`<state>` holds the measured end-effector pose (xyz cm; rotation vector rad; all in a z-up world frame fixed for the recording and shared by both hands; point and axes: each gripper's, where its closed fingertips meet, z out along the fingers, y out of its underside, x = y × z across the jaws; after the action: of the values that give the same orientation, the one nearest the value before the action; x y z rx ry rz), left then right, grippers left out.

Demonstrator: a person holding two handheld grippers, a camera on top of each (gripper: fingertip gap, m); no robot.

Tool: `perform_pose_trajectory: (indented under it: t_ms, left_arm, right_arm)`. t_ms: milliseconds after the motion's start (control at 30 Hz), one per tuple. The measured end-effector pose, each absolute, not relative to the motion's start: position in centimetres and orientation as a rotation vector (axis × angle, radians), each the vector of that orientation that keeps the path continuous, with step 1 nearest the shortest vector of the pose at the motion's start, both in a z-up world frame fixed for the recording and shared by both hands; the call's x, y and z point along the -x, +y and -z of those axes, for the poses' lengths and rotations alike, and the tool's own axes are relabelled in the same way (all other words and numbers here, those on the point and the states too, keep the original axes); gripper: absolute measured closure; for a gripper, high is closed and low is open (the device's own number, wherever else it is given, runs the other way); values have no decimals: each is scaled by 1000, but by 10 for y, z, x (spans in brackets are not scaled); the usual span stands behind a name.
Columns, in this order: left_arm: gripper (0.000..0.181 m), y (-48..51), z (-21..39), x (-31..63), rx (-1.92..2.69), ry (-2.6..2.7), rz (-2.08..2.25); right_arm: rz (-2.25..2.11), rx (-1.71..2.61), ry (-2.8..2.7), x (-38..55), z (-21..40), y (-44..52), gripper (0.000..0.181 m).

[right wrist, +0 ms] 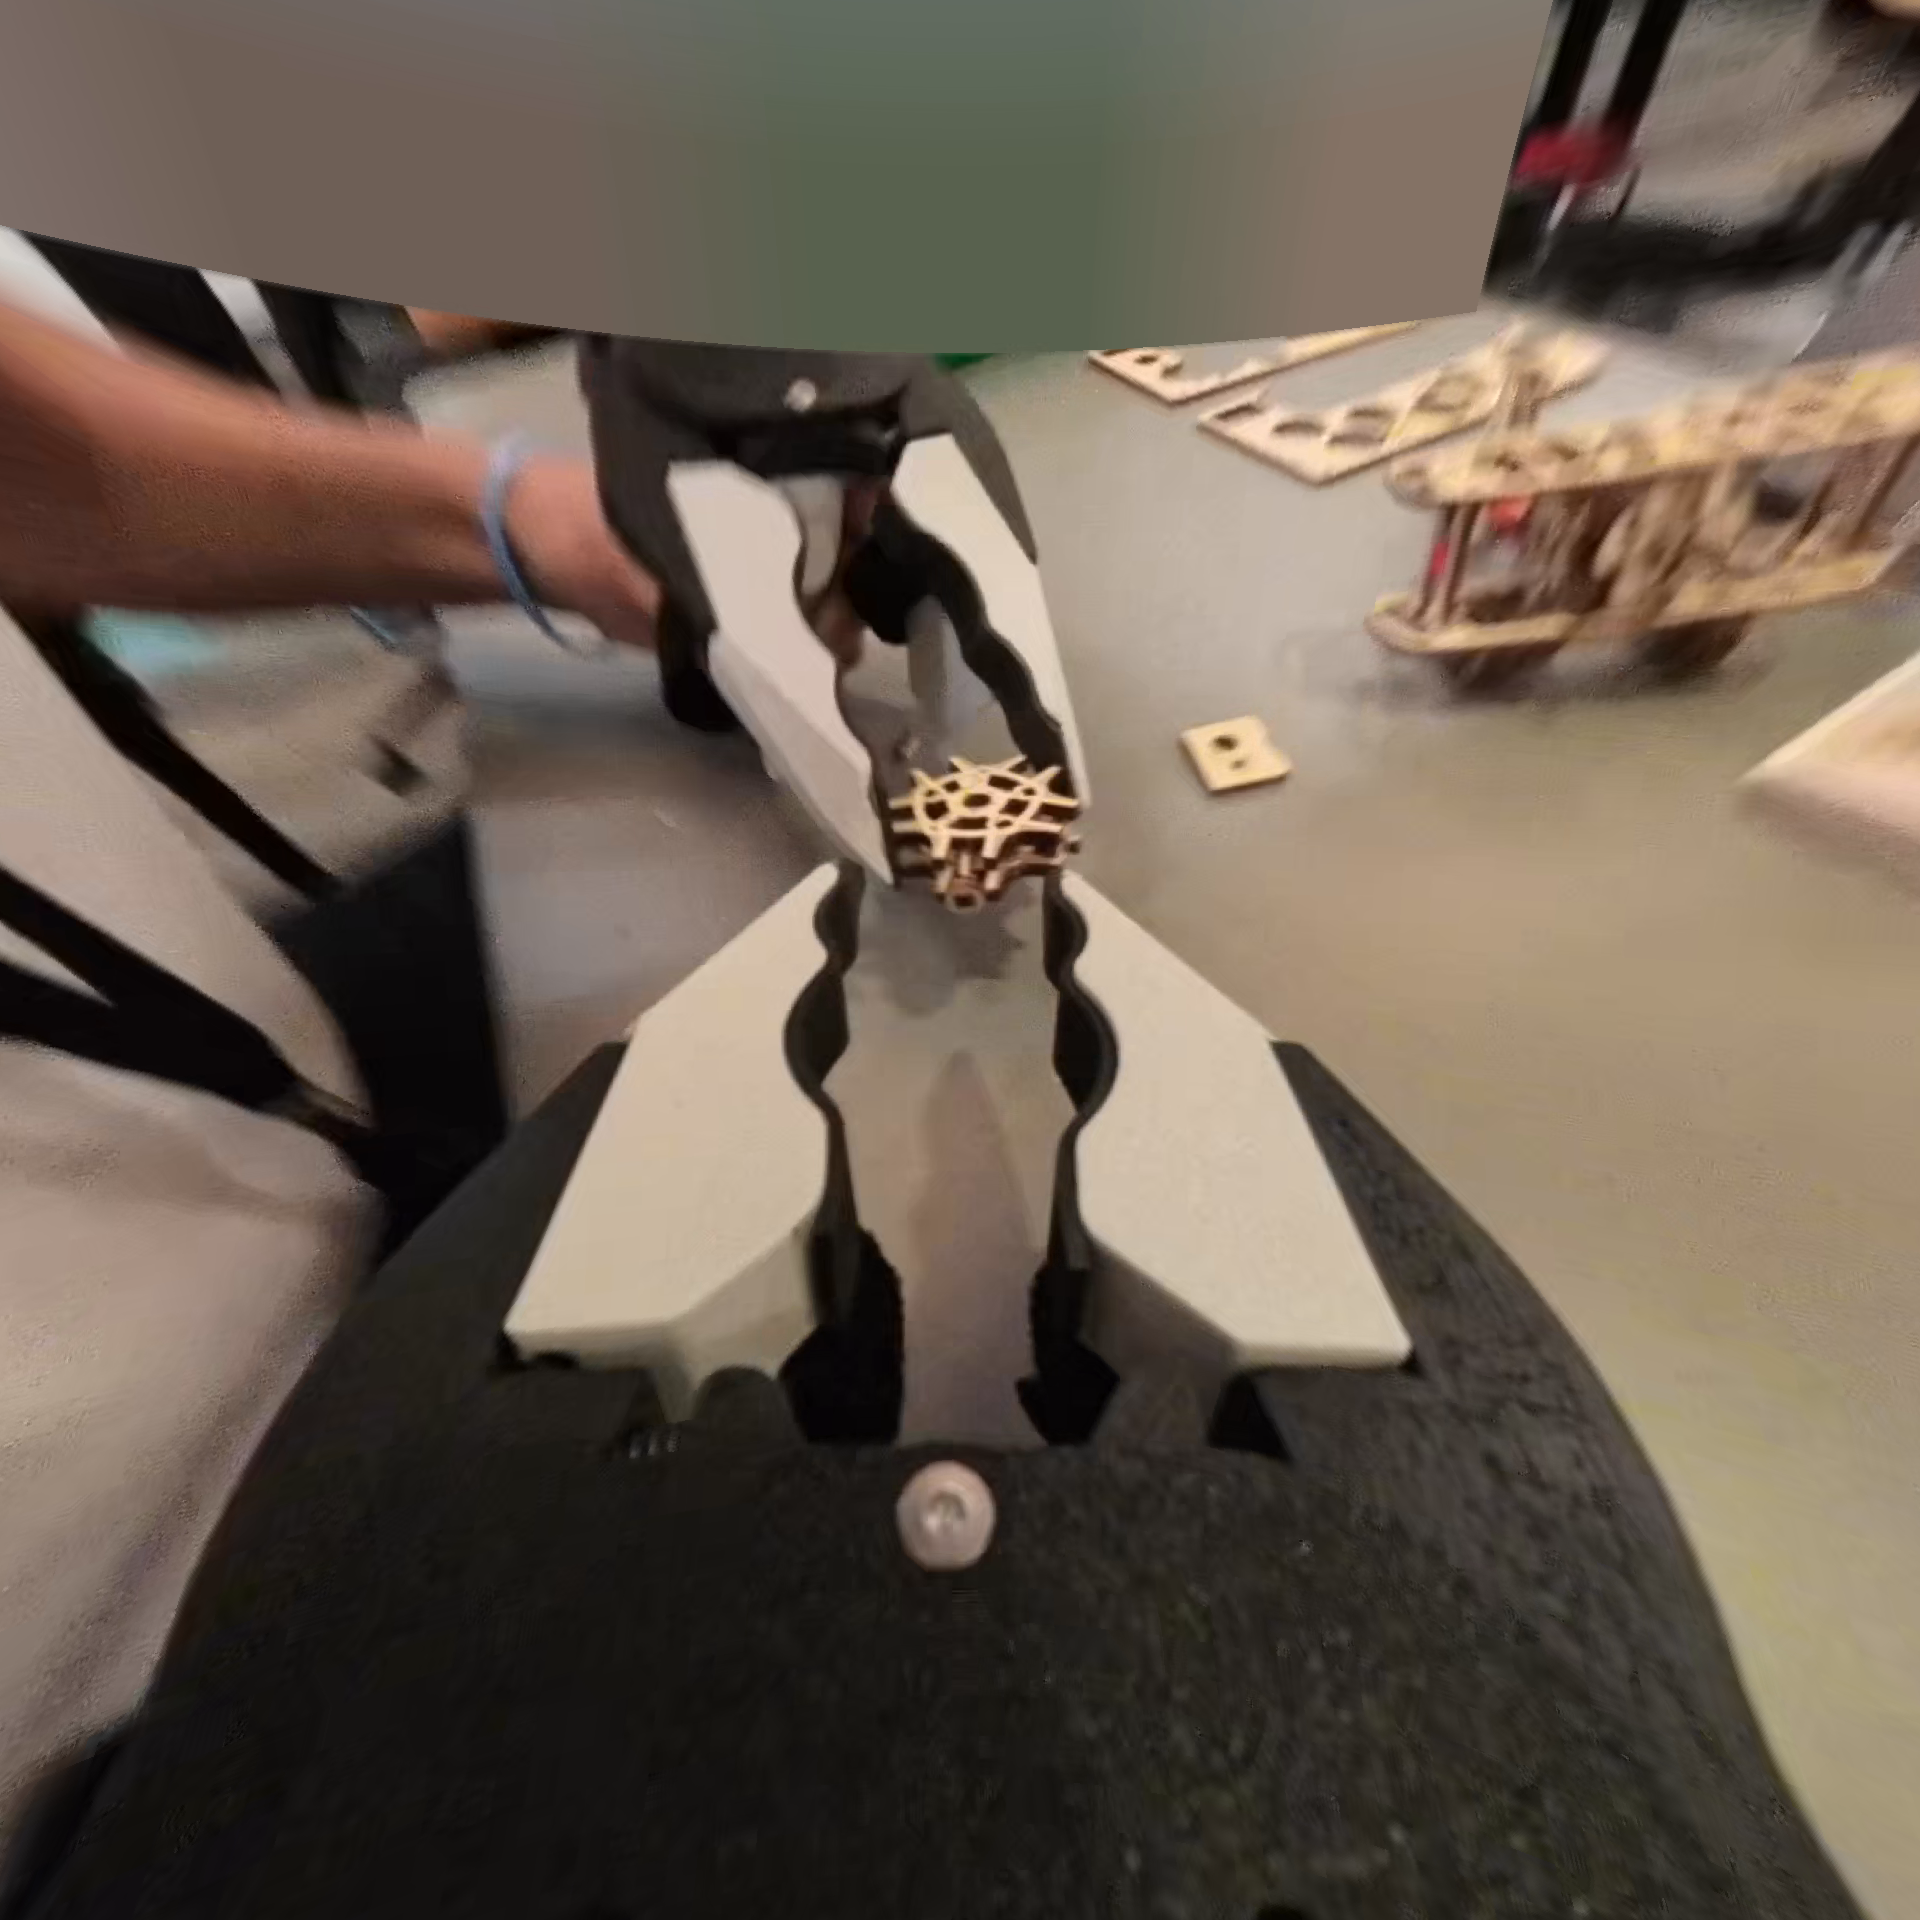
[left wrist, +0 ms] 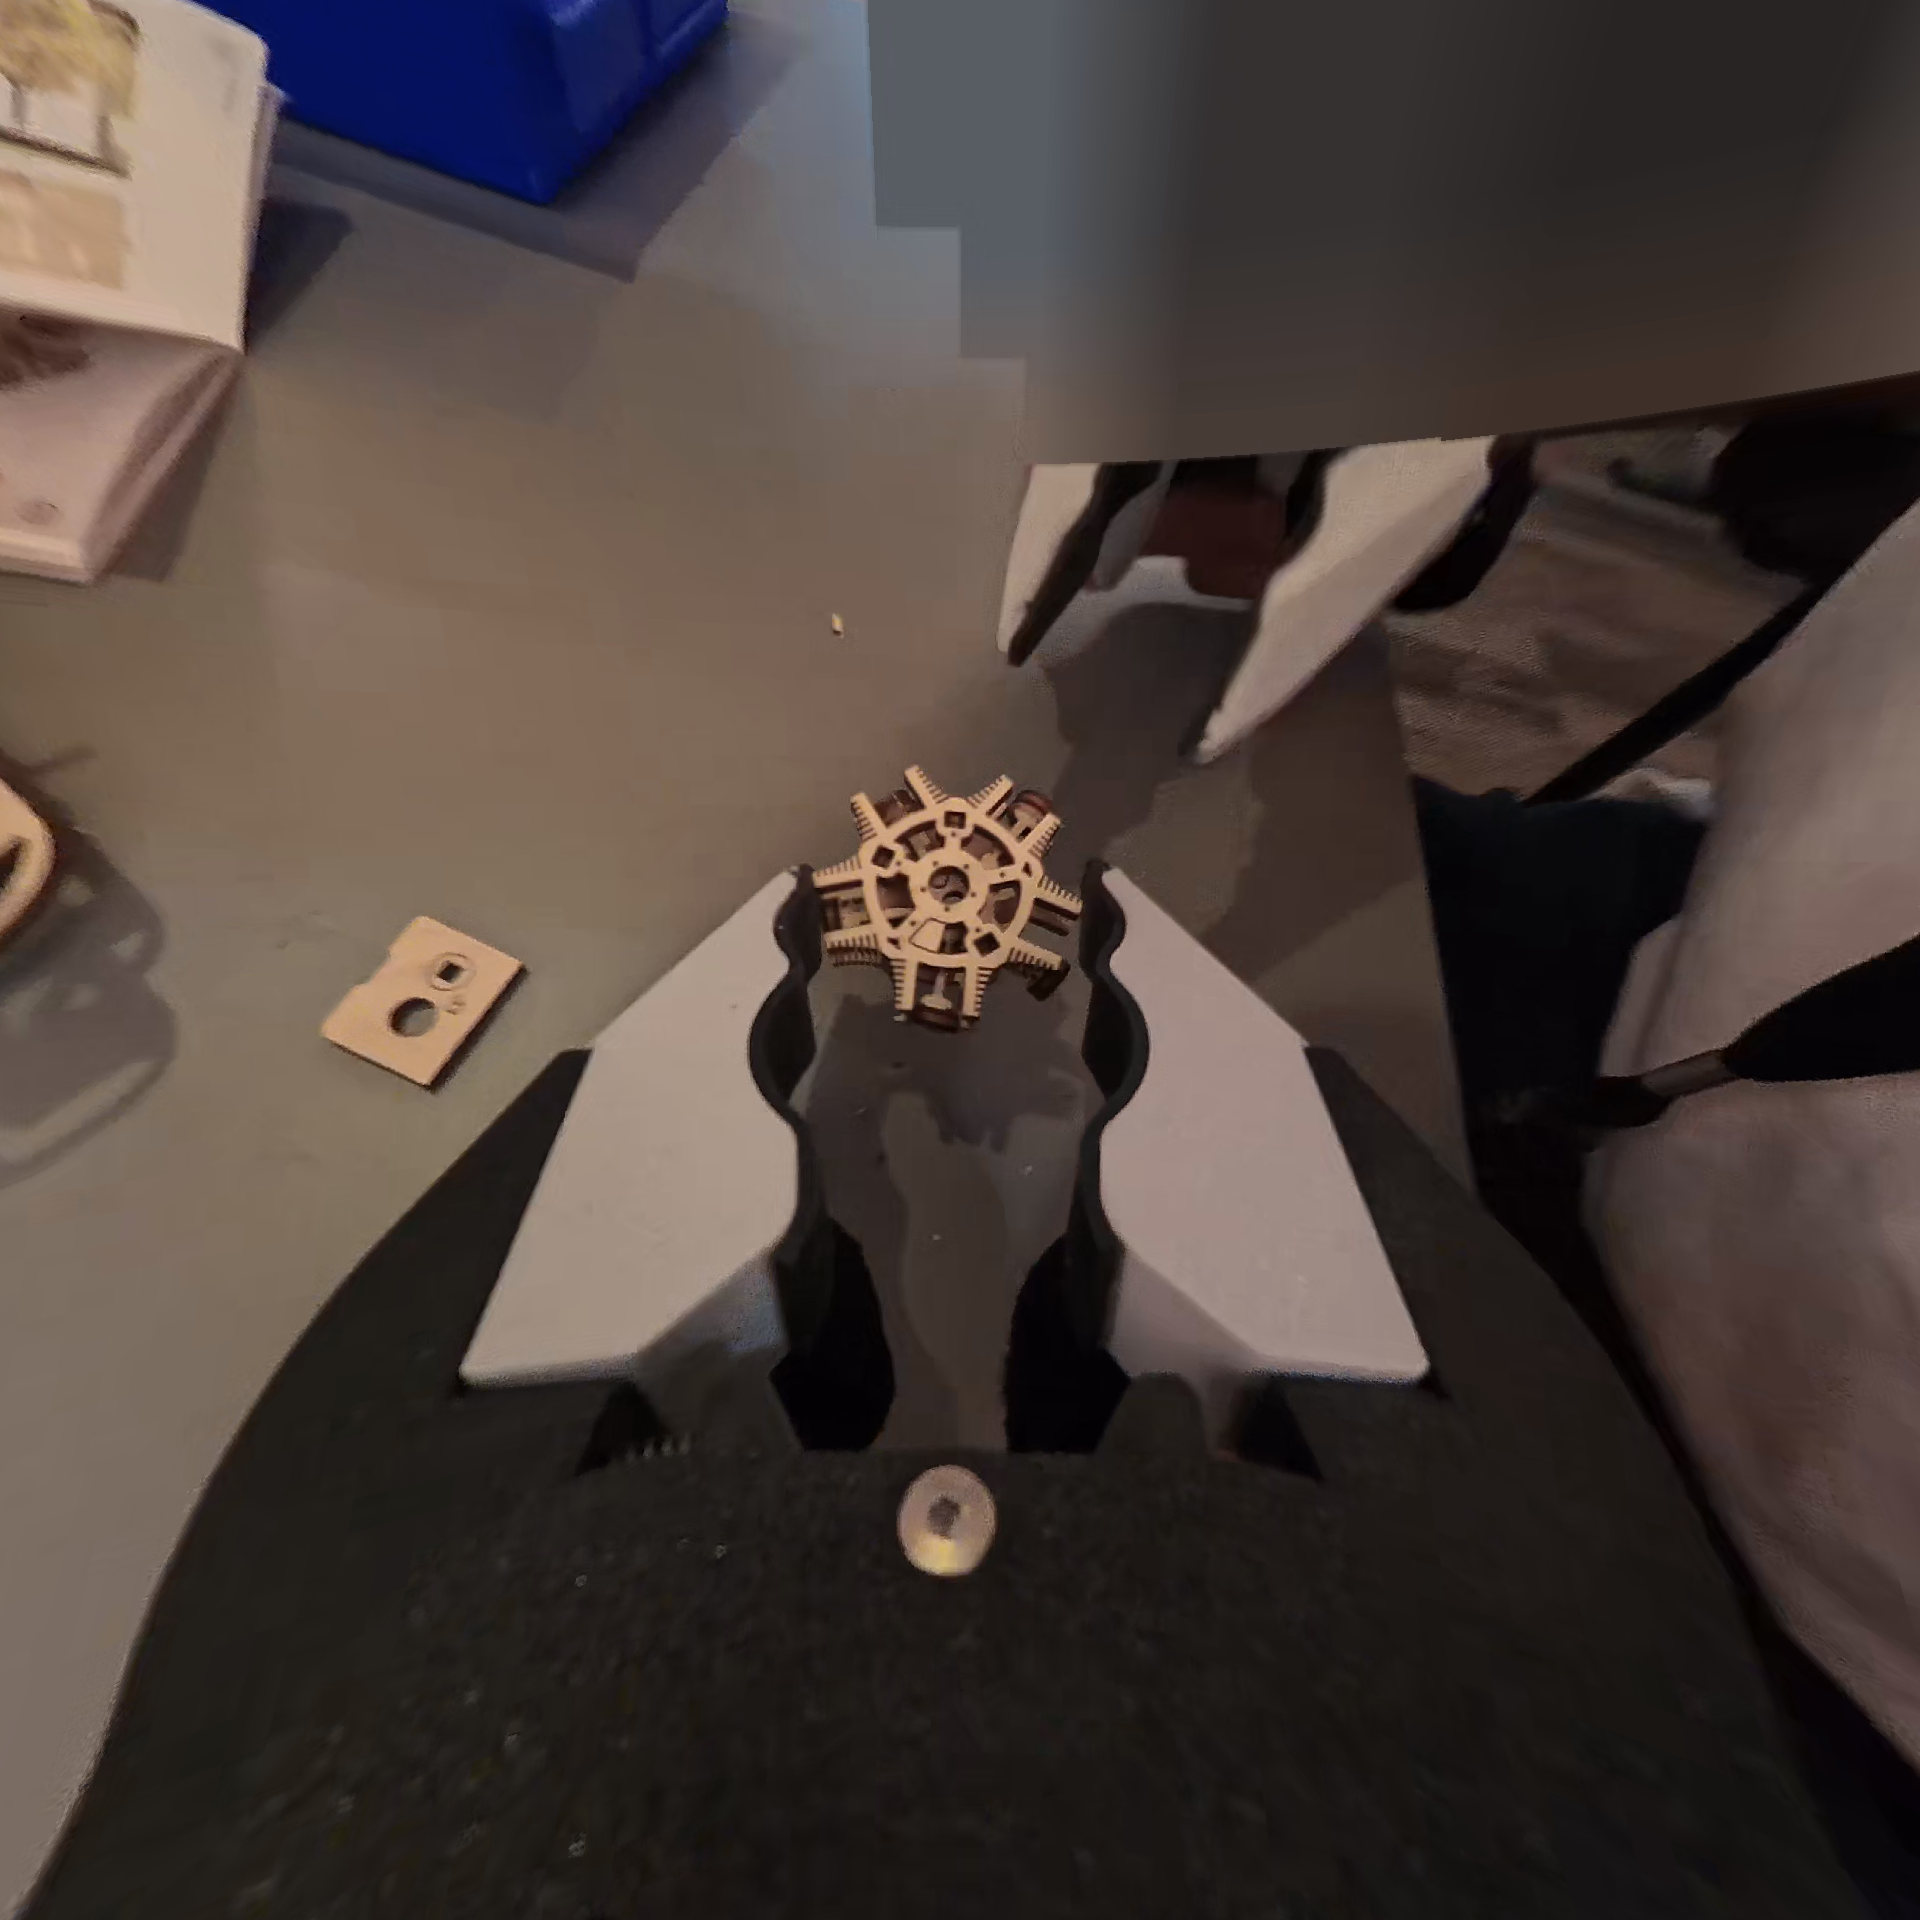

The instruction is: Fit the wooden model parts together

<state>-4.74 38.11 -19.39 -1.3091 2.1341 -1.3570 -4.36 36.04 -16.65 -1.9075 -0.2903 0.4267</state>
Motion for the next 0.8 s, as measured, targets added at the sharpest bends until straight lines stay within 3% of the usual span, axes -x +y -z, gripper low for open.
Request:
perform_pose_trajectory:
  t_ms: [200, 533, 800]
  left_arm:
    - [133, 382, 171, 43, 1132, 2050, 1208]
    - [134, 385, 142, 43, 1062, 1955, 1222]
    - [133, 385, 144, 42, 1066, 1961, 1207]
  right_arm:
    - [-1145, 1827, 280, 48, 157, 369, 152]
    - [-1390, 1576, 412, 43, 135, 374, 171]
    - [-1405, 1577, 408, 46, 137, 373, 170]
